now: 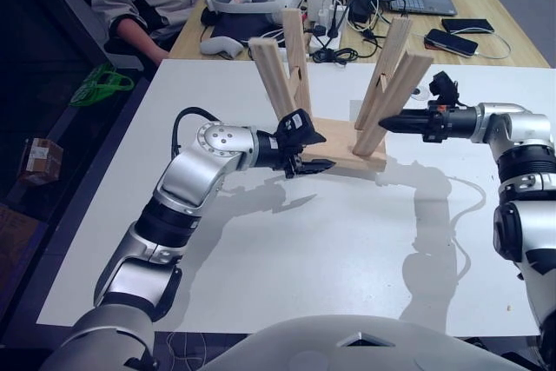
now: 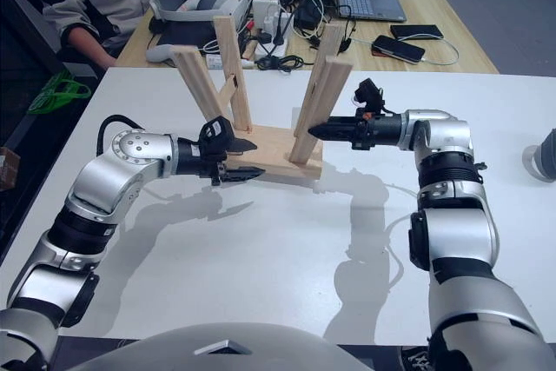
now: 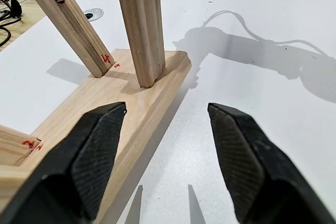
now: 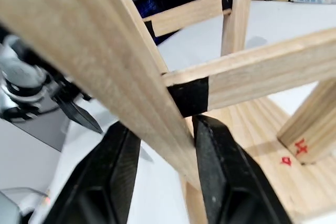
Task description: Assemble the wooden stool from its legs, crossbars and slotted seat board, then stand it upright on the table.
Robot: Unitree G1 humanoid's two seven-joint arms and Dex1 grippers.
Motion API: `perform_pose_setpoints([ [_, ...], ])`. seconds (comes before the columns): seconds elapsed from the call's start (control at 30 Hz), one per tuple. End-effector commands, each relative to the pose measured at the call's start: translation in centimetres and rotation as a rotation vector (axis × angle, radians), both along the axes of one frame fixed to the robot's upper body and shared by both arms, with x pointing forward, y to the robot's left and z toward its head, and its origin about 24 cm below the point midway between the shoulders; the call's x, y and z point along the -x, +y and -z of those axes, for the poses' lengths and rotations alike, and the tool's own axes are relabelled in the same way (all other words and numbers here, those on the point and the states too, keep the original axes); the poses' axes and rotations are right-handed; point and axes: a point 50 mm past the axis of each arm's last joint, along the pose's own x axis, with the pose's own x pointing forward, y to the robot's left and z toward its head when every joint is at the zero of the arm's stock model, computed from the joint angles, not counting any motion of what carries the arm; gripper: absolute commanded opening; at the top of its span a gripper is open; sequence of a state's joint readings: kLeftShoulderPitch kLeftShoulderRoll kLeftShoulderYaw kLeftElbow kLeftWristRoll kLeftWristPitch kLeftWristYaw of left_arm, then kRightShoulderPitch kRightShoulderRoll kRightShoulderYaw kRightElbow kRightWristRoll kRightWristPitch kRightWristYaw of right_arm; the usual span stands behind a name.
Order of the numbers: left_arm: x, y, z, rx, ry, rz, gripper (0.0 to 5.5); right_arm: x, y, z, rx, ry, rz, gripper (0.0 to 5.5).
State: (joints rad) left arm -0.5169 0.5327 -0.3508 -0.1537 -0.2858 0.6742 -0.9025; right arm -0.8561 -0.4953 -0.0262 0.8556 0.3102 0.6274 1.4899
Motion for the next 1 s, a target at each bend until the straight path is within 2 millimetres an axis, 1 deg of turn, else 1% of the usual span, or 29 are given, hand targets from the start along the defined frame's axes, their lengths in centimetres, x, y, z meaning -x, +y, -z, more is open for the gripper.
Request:
perform_pose_setpoints([
  [0.03, 0.1, 0.1, -0.5, 0.002, -0.015, -0.006, 2.92, 0.0, 1.7, -1.6, -0.201, 0.053, 0.044, 1.23],
  [0.13, 0.1, 0.2, -0.9, 0.007, -0.022, -0.004, 2.92, 0.1, 1.9, -1.7, -0.3, 0.182, 0.15, 1.06],
  [0.2, 0.1, 0.2, -1.1, 0.009, -0.026, -0.006, 2.92, 0.1, 1.7, -1.2, -0.312, 0.239, 0.24, 1.03],
  [0.27, 0.1, 0.3, -1.1, 0.01, -0.028, -0.009, 2.92, 0.2, 1.1, -0.6, -0.296, 0.279, 0.34, 1.03],
  [0.37, 0.3, 0.3, -1.0, 0.016, -0.027, -0.018, 2.92, 0.2, 0.0, 0.9, -0.227, 0.36, 0.525, 1.03],
  [0.43, 0.1, 0.2, -1.3, 0.058, -0.031, -0.06, 2.92, 0.6, -0.4, 1.7, -0.181, 0.381, 0.576, 1.03],
  [0.47, -0.1, 0.2, -1.5, 0.09, -0.038, -0.089, 2.92, 0.8, -0.5, 1.9, -0.169, 0.384, 0.593, 1.39],
  [0.57, -1.1, 0.1, -2.5, 0.261, -0.036, -0.282, 2.92, 1.4, -0.3, 2.0, -0.197, 0.395, 0.62, 1.92],
  [0.63, -1.6, 0.4, -3.0, 0.392, -0.026, -0.45, 2.92, 1.8, -0.2, 2.3, -0.158, 0.391, 0.67, 2.31],
  [0.67, -1.9, 0.7, -3.3, 0.483, -0.015, -0.579, 2.92, 2.1, -0.2, 2.4, -0.095, 0.366, 0.703, 2.48],
  [0.73, -2.4, 1.6, -3.3, 0.674, 0.039, -0.873, 2.92, 3.3, 0.1, 1.9, 0.058, 0.241, 0.724, 2.48],
  [0.77, -2.3, 2.0, -2.9, 0.726, 0.064, -0.985, 2.92, 4.0, 0.6, 1.3, 0.141, 0.142, 0.708, 2.48],
  [0.83, -1.9, 2.5, -1.7, 0.739, 0.075, -1.163, 2.92, 5.6, 1.7, 0.3, 0.288, -0.039, 0.663, 2.48],
  [0.87, -1.7, 2.7, -1.3, 0.728, 0.07, -1.225, 2.92, 6.3, 2.2, 0.0, 0.349, -0.108, 0.641, 2.48],
  [0.9, -1.5, 2.7, -0.9, 0.712, 0.062, -1.26, 2.92, 6.8, 2.5, -0.2, 0.405, -0.174, 0.619, 2.48],
  [0.93, -1.2, 2.5, -0.5, 0.697, 0.059, -1.273, 2.92, 7.5, 2.6, -0.5, 0.485, -0.274, 0.606, 2.48],
  [0.97, -0.8, 2.2, -0.1, 0.687, 0.067, -1.282, 2.92, 8.2, 2.6, -1.0, 0.573, -0.419, 0.589, 2.48],
  [1.0, -0.4, 1.9, 0.3, 0.679, 0.071, -1.29, 2.92, 8.8, 2.7, -1.9, 0.688, -0.643, 0.55, 2.48],
])
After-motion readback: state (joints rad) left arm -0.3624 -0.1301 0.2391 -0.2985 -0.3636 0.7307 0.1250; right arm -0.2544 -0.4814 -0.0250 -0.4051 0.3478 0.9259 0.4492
